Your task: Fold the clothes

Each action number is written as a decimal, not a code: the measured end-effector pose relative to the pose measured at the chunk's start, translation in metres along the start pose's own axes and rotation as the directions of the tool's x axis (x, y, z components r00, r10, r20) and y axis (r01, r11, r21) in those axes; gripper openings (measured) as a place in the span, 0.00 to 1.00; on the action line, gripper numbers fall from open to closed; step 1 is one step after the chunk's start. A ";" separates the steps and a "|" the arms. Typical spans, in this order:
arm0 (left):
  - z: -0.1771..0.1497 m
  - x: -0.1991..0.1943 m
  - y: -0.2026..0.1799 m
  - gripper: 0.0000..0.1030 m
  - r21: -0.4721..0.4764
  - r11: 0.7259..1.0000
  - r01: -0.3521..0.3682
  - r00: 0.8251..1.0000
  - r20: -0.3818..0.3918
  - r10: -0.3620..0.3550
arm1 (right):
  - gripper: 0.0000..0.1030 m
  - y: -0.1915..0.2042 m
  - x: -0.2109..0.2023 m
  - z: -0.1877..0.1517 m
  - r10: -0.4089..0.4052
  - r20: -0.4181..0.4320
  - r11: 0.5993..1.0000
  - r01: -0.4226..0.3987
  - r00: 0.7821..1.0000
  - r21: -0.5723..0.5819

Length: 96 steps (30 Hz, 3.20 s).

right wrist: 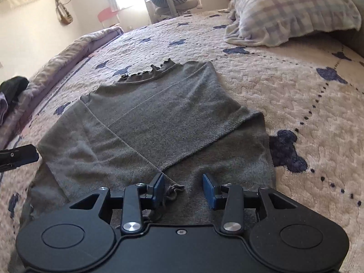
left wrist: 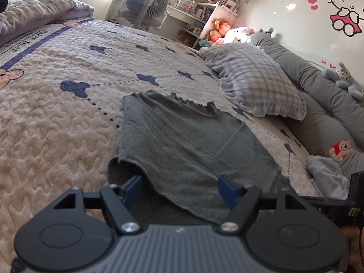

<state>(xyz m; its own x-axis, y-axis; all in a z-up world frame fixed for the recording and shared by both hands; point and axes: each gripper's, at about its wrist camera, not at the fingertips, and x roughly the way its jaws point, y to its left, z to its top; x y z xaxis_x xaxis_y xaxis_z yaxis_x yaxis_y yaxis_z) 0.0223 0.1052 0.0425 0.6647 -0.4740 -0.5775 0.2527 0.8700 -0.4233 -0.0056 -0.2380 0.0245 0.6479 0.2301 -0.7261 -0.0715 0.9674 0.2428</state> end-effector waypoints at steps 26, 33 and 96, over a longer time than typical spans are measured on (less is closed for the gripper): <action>0.014 0.021 0.000 0.81 0.049 0.999 0.000 0.998 0.057 -0.003 | 0.32 -0.002 -0.011 -0.006 0.041 0.030 0.996 -0.038 0.999 -0.083; 0.013 0.024 0.003 0.85 0.040 0.999 0.002 0.999 0.045 -0.004 | 0.05 0.020 -0.021 -0.001 -0.004 0.051 0.983 0.013 0.999 -0.182; 0.019 0.027 0.011 0.52 0.050 0.958 -0.281 0.958 0.075 0.277 | 0.04 -0.066 -0.079 -0.035 0.181 0.151 0.841 -0.232 0.972 0.488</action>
<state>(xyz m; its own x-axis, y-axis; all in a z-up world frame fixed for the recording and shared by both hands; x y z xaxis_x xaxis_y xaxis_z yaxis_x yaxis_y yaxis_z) 0.0560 0.1043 0.0356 0.7594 -0.2031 -0.6181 0.0906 0.9738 -0.2087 -0.0790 -0.3167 0.0434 0.7311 0.3827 -0.5648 0.1597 0.7088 0.6871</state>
